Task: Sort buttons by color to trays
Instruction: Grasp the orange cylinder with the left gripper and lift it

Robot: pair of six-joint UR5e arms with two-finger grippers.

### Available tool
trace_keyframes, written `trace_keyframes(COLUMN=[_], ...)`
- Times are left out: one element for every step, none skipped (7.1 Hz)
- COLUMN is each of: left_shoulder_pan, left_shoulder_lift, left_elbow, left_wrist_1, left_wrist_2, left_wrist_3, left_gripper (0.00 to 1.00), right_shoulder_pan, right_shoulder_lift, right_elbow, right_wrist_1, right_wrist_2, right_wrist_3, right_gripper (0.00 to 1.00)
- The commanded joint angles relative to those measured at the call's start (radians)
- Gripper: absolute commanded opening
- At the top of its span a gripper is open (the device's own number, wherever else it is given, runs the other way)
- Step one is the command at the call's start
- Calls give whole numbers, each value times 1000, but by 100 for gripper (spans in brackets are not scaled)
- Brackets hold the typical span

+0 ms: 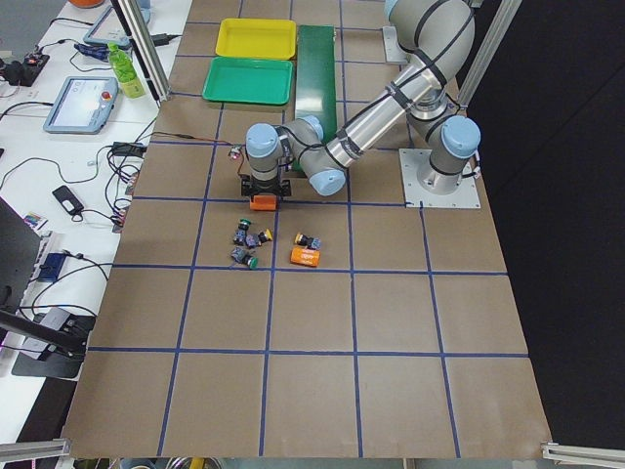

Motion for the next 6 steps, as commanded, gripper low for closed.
trace_keyframes(left_shoulder_pan=[0, 0, 0, 0, 0, 0], left_shoulder_lift=[-14, -17, -19, -20, -24, -24], left_elbow=[-3, -1, 5, 5, 6, 8], left_wrist_1=[13, 24, 25, 27, 39, 42], left_wrist_2=[-7, -7, -7, -9, -9, -32], left_wrist_3=[5, 5, 5, 5, 5, 7], left_gripper=[100, 100, 100, 100, 100, 100], right_shoulder_pan=[0, 0, 0, 0, 0, 0], right_shoulder_lift=[1, 0, 1, 0, 0, 1], right_elbow=[0, 0, 0, 0, 0, 0], right_wrist_1=[0, 0, -2, -2, -2, -2], right_wrist_2=[-1, -1, -1, -1, -1, -1], right_wrist_3=[-1, 1, -1, -1, -1, -1], right_gripper=[100, 100, 100, 100, 100, 100])
